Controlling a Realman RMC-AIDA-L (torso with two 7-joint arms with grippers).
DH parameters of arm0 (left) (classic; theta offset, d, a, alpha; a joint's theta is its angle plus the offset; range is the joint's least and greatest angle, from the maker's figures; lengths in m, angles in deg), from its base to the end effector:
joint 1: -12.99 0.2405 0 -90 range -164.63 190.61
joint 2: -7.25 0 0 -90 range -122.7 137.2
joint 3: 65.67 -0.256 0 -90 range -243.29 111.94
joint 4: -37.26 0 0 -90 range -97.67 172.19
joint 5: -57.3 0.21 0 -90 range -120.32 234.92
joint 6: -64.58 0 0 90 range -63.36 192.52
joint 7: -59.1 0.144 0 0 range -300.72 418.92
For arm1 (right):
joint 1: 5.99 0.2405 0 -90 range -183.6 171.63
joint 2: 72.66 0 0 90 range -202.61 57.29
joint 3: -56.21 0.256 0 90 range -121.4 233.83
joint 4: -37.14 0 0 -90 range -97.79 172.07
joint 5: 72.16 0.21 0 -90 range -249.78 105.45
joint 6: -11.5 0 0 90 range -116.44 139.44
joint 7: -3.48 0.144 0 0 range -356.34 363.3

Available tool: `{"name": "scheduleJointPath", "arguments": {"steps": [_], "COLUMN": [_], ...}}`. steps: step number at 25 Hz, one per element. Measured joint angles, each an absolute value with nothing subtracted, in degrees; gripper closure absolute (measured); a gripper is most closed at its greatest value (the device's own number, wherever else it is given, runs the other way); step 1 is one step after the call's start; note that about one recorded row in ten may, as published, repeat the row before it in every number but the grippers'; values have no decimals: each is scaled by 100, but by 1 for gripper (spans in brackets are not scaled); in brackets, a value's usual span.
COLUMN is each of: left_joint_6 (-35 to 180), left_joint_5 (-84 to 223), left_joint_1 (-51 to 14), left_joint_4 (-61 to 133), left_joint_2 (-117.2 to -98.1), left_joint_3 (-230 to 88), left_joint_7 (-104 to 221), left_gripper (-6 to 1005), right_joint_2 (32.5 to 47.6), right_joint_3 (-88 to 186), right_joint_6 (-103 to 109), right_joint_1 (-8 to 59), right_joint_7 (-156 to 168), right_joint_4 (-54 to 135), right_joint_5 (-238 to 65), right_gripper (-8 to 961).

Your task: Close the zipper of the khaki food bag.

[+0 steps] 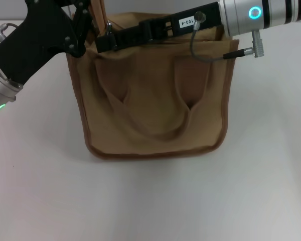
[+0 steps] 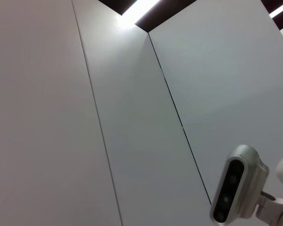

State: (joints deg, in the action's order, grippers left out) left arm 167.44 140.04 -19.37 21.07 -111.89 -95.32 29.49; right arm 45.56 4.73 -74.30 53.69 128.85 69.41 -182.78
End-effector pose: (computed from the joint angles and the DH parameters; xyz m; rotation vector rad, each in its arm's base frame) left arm -0.2244 0.3245 0.0255 -2.0333 0.1692 -1.2683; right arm 0.0720 0.4051 -0.0330 2.7249 -1.0783 -0.6248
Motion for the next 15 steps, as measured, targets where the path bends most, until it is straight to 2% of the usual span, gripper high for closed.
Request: {"name": "scheduleJointPath", "arguments": {"steps": [10, 15], "left_joint_6": [16804, 16828], "left_joint_5": [14012, 13990], "left_joint_1": [-1991, -2015], "left_joint_4": [2021, 2020], "left_joint_2": [-11185, -11188], "left_joint_3": [-9600, -9667], "left_joint_7": [2729, 2700], "left_gripper": [968, 967], "right_joint_2": [4566, 4619], "right_joint_3": [470, 465], "right_joint_6": [-7435, -7409], "right_joint_1": [5308, 5307], "right_joint_7": [12881, 12909], "right_joint_4": [7061, 7170], "right_joint_5": [-18235, -18238], "right_gripper": [255, 266]}}
